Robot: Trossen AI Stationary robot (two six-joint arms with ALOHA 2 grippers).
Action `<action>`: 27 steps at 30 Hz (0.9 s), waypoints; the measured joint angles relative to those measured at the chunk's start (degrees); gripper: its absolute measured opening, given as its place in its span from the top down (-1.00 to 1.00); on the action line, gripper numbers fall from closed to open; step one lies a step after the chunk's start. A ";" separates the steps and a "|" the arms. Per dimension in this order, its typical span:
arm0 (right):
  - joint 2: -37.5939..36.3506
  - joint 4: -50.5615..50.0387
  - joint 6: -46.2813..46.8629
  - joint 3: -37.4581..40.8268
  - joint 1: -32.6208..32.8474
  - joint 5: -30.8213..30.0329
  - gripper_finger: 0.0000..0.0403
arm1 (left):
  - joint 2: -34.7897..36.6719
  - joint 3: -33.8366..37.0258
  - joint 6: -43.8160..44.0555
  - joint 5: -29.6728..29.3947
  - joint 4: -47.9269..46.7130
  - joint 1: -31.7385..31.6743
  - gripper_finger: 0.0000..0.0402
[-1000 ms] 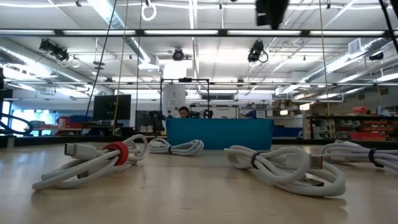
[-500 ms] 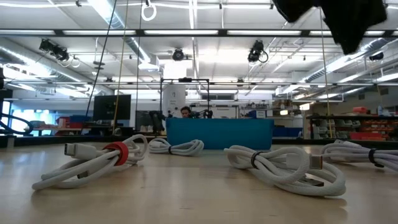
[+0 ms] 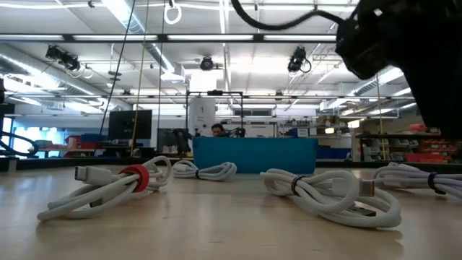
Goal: Pick and place USB-C Cables
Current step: Put the purple charger cable into the blue bin
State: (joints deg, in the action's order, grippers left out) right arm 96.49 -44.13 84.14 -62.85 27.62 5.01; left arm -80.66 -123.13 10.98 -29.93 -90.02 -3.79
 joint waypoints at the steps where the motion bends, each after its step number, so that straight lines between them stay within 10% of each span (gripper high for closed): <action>1: 0.00 1.54 0.00 0.96 -0.04 0.18 -0.05 | 0.00 0.00 0.02 0.00 0.00 0.01 0.14; 20: -0.28 22.22 2.59 15.02 1.07 0.69 0.00 | 0.00 0.00 0.42 0.00 0.00 0.01 0.14; 27: -0.28 21.47 2.23 15.93 1.03 1.95 0.70 | 0.00 0.00 1.61 0.00 0.00 0.00 0.14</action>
State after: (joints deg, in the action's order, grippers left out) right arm 96.20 -22.66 86.37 -46.92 28.64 6.96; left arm -80.66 -123.13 12.58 -29.93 -90.02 -3.79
